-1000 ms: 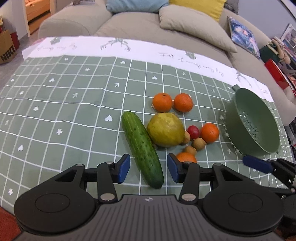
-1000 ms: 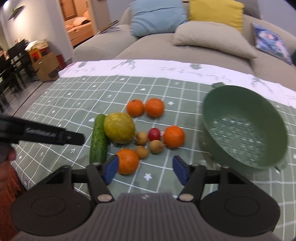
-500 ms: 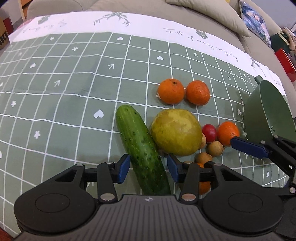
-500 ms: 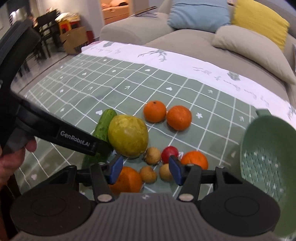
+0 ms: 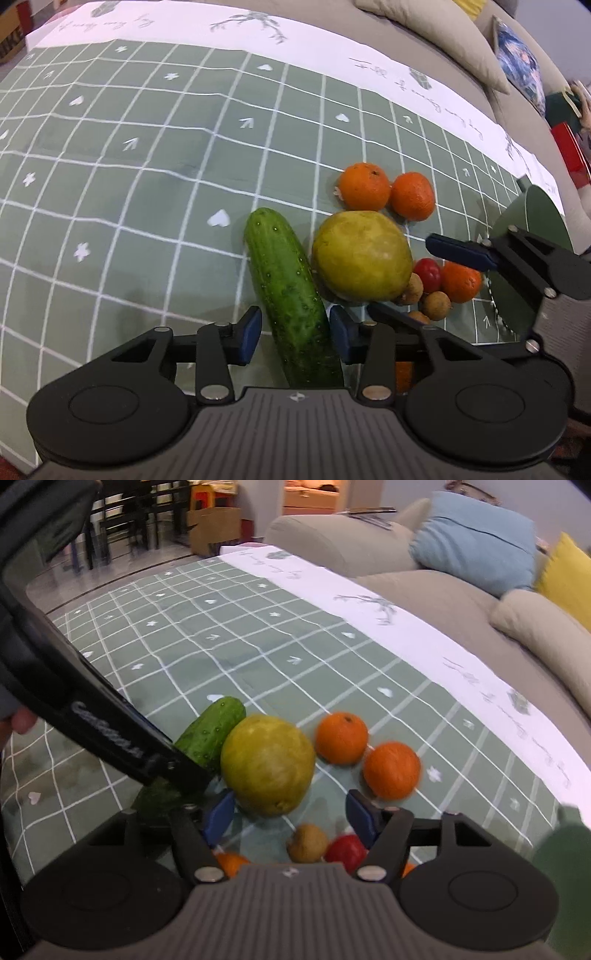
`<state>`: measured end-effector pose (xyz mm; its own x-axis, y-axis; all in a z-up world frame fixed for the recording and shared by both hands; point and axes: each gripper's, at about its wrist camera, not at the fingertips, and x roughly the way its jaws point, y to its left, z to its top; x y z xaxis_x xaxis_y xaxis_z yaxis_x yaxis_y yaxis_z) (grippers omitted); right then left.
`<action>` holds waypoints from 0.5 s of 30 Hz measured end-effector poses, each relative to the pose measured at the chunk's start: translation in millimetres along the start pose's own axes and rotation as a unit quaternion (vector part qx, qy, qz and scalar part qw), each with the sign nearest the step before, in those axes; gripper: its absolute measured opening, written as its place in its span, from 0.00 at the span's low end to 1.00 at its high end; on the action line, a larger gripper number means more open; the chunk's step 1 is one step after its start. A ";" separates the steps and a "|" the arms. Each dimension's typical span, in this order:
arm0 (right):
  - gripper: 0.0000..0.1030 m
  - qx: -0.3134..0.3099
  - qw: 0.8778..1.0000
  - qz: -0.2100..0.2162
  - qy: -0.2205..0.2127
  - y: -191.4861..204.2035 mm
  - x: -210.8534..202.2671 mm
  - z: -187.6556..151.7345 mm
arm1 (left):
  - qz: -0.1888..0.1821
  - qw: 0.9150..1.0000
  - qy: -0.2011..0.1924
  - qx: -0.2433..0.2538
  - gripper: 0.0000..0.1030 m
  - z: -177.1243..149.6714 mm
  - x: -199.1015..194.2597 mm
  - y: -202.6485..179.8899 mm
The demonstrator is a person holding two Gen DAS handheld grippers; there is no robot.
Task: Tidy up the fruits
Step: 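Grasp the cucumber with the left tool while the right tool grasps the yellow pear, then carry the cucumber and pear with both tools over the green colander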
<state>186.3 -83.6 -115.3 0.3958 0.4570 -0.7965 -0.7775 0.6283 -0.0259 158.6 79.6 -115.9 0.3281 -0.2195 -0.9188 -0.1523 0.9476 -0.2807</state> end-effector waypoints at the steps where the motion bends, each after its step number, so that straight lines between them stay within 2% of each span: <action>1: 0.64 -0.004 1.000 0.008 -0.004 0.8 2.1 1.7 | 0.001 1.000 0.001 -0.003 0.47 -0.2 -1.7 2.4; 10: 0.65 -0.023 0.999 0.043 -0.006 8.9 26.9 13.2 | -0.011 0.999 0.012 -0.035 0.50 3.7 -3.0 20.4; 12: 0.58 -0.005 0.998 0.059 -0.002 5.2 27.6 14.7 | -0.011 0.999 0.013 -0.035 0.50 3.5 -2.8 21.4; 15: 0.58 0.008 0.998 0.055 0.002 6.6 26.5 15.0 | -0.013 0.999 0.016 -0.038 0.52 5.2 0.5 21.0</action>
<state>198.9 -58.0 -127.5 0.3059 0.5218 -0.7964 -0.8087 0.5838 0.0718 160.4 100.6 -120.8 0.3021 -0.2517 -0.9194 -0.2157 0.9215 -0.3231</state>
